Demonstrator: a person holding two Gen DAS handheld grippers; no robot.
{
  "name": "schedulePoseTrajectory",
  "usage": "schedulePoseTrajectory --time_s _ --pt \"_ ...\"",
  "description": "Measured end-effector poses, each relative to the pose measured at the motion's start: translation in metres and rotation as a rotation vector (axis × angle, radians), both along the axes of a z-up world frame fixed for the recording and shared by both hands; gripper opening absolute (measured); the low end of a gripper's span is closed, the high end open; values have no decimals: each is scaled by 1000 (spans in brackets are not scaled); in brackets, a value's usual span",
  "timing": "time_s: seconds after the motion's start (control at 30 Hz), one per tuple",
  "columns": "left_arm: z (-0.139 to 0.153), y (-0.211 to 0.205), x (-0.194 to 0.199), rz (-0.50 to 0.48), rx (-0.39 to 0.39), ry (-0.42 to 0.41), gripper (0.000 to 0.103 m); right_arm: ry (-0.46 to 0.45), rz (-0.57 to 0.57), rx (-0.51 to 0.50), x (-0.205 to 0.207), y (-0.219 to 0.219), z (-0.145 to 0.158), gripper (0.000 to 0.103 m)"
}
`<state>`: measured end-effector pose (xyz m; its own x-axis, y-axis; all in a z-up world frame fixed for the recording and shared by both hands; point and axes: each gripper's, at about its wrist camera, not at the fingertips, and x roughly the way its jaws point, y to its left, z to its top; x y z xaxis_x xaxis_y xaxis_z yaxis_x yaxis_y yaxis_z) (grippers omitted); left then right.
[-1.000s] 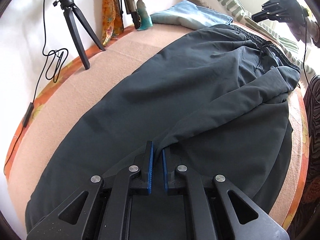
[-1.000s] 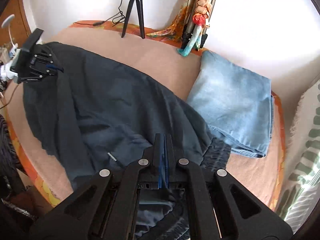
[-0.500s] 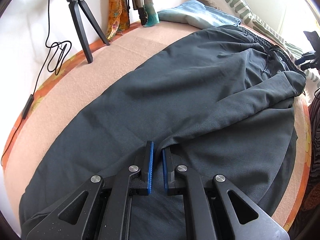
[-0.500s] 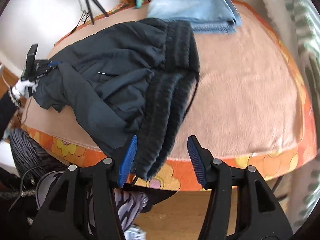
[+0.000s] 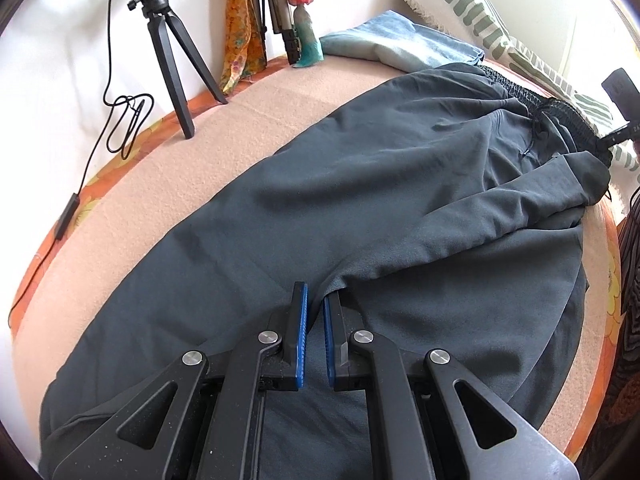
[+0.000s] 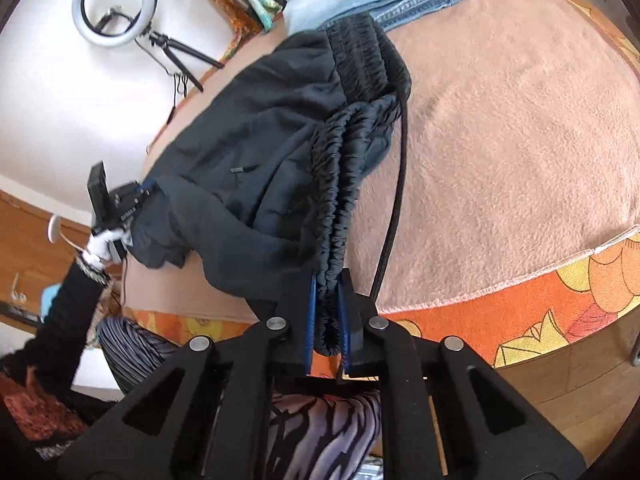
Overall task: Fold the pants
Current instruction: 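Lift the waistband with the right tool while the left tool holds the leg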
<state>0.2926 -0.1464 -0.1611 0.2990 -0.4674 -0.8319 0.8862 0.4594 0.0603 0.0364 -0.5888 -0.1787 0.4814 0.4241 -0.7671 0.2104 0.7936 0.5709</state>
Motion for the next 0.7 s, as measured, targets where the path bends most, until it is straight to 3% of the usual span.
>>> schedulePoseTrajectory --time_s 0.17,0.27,0.47,0.57,0.63,0.7 --pt "8 3 10 24 -21 -21 5 -103 -130 62 28 -28 32 9" --pt "12 5 21 40 -28 -26 5 -136 -165 29 59 -40 48 9" --pt "3 4 41 66 0 -19 5 -116 -228 74 134 -61 41 10" --pt "-2 8 48 88 10 -8 5 -106 -247 106 168 -71 32 21" --pt "-6 12 51 101 24 1 5 -101 -266 47 181 -79 34 33" --pt "-10 15 53 106 32 9 5 -151 -248 -10 183 -85 43 36"
